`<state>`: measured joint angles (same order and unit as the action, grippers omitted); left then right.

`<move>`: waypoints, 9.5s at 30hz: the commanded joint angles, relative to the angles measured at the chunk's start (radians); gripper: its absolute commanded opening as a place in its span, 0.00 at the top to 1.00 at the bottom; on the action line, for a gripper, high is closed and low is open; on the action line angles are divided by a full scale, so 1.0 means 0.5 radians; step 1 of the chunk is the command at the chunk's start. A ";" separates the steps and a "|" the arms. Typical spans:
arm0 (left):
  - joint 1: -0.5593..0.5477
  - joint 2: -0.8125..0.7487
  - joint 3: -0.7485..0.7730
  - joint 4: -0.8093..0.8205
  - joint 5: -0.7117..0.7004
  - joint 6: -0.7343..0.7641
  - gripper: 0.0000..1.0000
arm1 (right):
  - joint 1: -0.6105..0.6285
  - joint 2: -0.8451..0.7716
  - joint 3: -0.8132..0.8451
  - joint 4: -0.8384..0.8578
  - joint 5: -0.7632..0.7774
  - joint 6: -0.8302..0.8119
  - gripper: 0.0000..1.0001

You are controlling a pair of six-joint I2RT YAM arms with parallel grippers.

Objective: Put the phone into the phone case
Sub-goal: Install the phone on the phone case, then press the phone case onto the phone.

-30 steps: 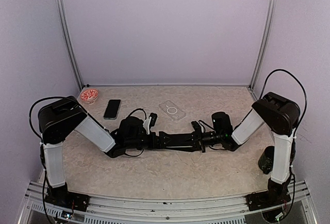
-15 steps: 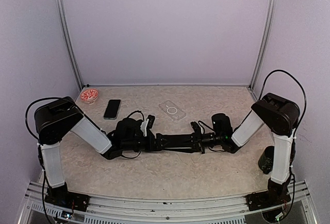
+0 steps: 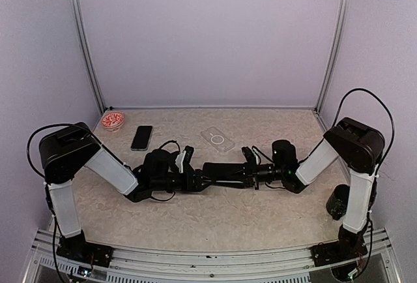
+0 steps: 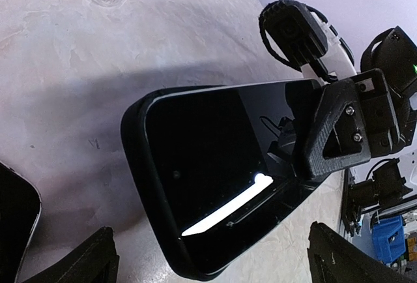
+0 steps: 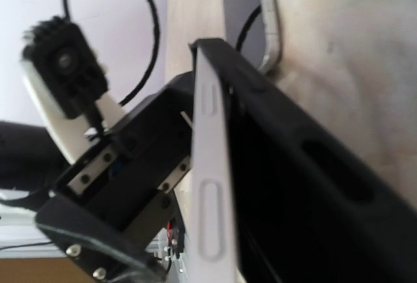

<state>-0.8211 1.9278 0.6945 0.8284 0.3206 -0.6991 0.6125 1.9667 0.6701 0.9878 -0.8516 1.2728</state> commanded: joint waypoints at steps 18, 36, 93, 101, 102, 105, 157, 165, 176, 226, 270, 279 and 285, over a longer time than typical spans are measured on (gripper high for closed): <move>0.029 -0.018 0.057 0.314 0.458 -0.043 0.11 | 0.052 -0.121 -0.030 0.149 -0.170 -0.291 1.00; 0.025 0.010 0.068 0.478 0.626 -0.145 0.27 | 0.144 -0.180 0.016 -0.085 -0.176 -0.630 1.00; 0.013 0.106 0.029 0.733 0.736 -0.281 0.91 | 0.168 -0.300 0.043 -0.518 -0.089 -0.988 0.74; 0.034 0.014 -0.011 0.637 0.685 -0.198 0.97 | 0.165 -0.466 0.112 -0.955 0.040 -1.208 0.70; 0.037 -0.001 -0.016 0.619 0.677 -0.182 0.98 | 0.165 -0.490 0.118 -1.009 0.056 -1.234 0.69; 0.041 -0.048 -0.029 0.567 0.659 -0.131 0.99 | 0.159 -0.561 0.132 -1.155 0.105 -1.301 0.67; 0.015 -0.605 -0.205 0.435 0.757 0.163 1.00 | 0.065 -1.455 0.001 -1.792 0.174 -1.858 0.34; 0.000 -0.668 -0.256 0.593 0.893 0.095 1.00 | 0.067 -1.413 -0.096 -1.415 -0.177 -1.738 0.25; -0.008 -0.646 -0.282 0.897 1.075 -0.036 1.00 | 0.066 -1.320 -0.104 -1.117 -0.393 -1.601 0.23; -0.039 -0.438 -0.257 1.023 1.033 -0.136 0.88 | 0.118 -1.202 -0.134 -0.791 -0.379 -1.385 1.00; 0.014 -0.702 -0.300 0.927 0.835 -0.042 1.00 | 0.180 -1.268 -0.144 -0.937 -0.243 -1.451 0.32; 0.010 -0.741 -0.312 0.896 0.814 -0.032 1.00 | 0.230 -1.221 -0.109 -0.948 -0.233 -1.464 0.27; 0.010 -0.739 -0.315 0.876 0.822 -0.019 1.00 | 0.232 -1.175 -0.067 -0.902 -0.231 -1.433 0.32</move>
<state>-0.8188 1.5902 0.5373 1.2232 0.7399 -0.7307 0.7185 1.3602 0.6060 0.5205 -0.9714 0.5510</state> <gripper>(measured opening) 0.112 0.700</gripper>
